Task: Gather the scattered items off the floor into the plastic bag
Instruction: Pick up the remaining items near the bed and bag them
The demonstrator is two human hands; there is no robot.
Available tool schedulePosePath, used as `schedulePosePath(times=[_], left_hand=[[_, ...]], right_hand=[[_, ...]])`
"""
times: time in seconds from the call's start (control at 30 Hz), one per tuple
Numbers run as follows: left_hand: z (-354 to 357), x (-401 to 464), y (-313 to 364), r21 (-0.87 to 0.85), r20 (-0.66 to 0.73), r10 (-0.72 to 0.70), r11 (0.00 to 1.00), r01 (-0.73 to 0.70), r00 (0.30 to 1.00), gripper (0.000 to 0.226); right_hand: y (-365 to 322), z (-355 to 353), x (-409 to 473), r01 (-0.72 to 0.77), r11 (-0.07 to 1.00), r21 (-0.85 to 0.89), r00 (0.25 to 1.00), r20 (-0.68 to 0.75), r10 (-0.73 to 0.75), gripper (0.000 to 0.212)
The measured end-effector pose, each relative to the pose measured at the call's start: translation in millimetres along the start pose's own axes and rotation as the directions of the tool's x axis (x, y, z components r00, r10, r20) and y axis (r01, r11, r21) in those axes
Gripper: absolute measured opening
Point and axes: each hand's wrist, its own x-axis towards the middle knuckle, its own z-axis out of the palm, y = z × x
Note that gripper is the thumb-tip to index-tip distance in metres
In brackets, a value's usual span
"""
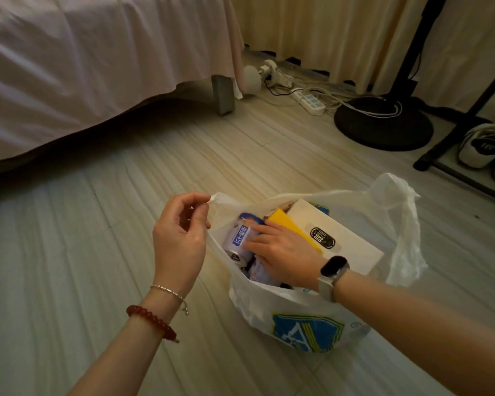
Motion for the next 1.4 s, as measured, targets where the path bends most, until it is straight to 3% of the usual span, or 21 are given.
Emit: schedulePosePath(times=[0.27,0.37,0.47,0.57,0.67,0.8,0.9,1.07,1.17,1.27,1.33,1.4], left_hand=[[13,-7,-12,0.093,0.124,-0.049,0.995,0.038,0.991,0.021],[11,-8,-7,0.055,0.079,-0.070,0.996,0.066,0.994,0.028],[5,0,14,-0.117,-0.020,0.018,0.993,-0.020,1.000,0.028],[10,-6,33,-0.171,0.039,0.077,0.983,-0.069,0.996,0.029],[10,-2,26,-0.163,0.088,0.024,0.987,-0.009,0.996,0.028],[0,5,14,-0.154,0.002,-0.053,0.987,0.053,0.999,0.024],[-3,1,9,-0.150,-0.025,-0.066,0.987,0.062,0.997,0.027],[-1,2,4,-0.147,-0.053,-0.098,0.985,0.089,0.994,0.029],[-8,1,-1,-0.118,-0.056,-0.119,0.987,0.112,0.991,0.026],[-14,-3,-13,-0.014,-0.046,-0.118,0.993,0.118,0.992,0.027],[-13,-7,-21,0.057,-0.022,-0.114,0.992,0.115,0.993,0.030],[-10,-11,-26,0.108,0.018,-0.106,0.989,0.103,0.994,0.031]], right_hand=[[13,-7,-12,-0.187,0.981,-0.042,0.980,-0.077,0.184,0.034],[17,1,-21,-0.212,0.975,0.071,0.977,0.021,0.211,0.039],[19,0,-19,-0.232,0.946,0.228,0.972,0.033,0.231,0.044],[16,-3,-20,-0.270,0.897,0.351,0.957,-0.006,0.290,0.037],[18,9,-25,-0.184,0.966,0.181,0.974,-0.096,0.204,0.041],[12,2,-1,-0.028,0.957,-0.290,0.979,0.185,0.084,0.053],[7,6,14,0.042,0.929,-0.367,0.903,0.412,0.121,0.059],[2,6,28,0.115,0.911,-0.396,0.881,0.465,0.091,0.060],[0,4,30,0.107,0.934,-0.342,0.914,0.403,0.042,0.053],[2,6,18,0.071,0.969,-0.235,0.983,0.182,-0.028,0.040],[4,7,11,-0.002,0.986,-0.168,0.999,0.033,0.008,0.039],[7,6,5,-0.098,0.985,-0.144,0.995,-0.012,0.097,0.041]])
